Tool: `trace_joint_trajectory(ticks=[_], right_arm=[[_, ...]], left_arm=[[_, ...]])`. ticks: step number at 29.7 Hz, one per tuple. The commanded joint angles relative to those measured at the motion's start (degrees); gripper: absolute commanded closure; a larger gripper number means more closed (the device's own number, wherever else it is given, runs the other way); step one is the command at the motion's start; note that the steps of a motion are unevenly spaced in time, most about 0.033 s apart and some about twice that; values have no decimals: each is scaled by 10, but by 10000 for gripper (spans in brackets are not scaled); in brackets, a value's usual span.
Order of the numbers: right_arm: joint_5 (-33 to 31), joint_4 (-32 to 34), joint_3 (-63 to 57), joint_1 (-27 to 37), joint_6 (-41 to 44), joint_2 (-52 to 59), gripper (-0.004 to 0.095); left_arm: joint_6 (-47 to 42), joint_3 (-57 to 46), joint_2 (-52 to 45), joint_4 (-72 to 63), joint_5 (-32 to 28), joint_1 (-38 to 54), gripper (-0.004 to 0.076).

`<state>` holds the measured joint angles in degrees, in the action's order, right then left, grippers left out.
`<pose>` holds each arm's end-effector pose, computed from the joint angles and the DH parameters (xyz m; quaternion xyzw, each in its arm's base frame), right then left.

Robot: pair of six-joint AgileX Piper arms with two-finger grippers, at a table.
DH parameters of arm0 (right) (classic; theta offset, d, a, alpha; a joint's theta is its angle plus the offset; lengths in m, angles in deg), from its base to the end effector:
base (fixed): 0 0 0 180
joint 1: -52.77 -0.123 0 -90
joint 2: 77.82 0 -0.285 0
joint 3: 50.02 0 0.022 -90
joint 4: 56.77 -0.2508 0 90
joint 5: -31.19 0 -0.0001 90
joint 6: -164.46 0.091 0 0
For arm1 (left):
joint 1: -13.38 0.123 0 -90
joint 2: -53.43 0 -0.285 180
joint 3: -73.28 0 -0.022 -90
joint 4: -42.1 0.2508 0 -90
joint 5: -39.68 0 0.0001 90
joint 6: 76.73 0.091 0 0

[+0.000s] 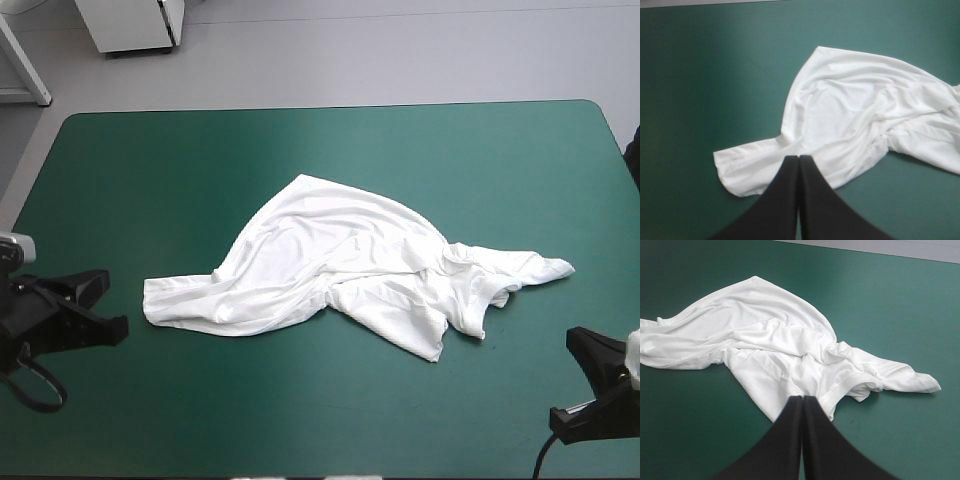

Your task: Fold the cloth

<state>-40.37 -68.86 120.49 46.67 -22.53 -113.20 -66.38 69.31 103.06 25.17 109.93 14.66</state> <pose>0.0071 0.0189 0.4420 -0.1205 0.8370 0.0984 0.5246 0.0781 -0.0232 0.4589 0.0903 0.8683 -0.0977 0.4779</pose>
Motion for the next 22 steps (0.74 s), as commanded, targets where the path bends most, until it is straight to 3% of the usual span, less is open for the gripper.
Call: trace_joint_trajectory(ticks=[1, 15, 18, 22], right_arm=[[25, -5, 11, -1, -2, -11, 908], [47, 1, 11, -1, 30, -49, 908], [48, -6, 11, -1, 30, -70, 908], [48, -14, 11, -1, 30, -100, 908]], left_arm=[[-6, 55, 41, 23, -53, 0, 746], [3, 89, 83, 53, -43, 0, 724], [22, 104, 97, 55, -36, 0, 600], [7, 166, 146, 68, 9, 0, 352]])
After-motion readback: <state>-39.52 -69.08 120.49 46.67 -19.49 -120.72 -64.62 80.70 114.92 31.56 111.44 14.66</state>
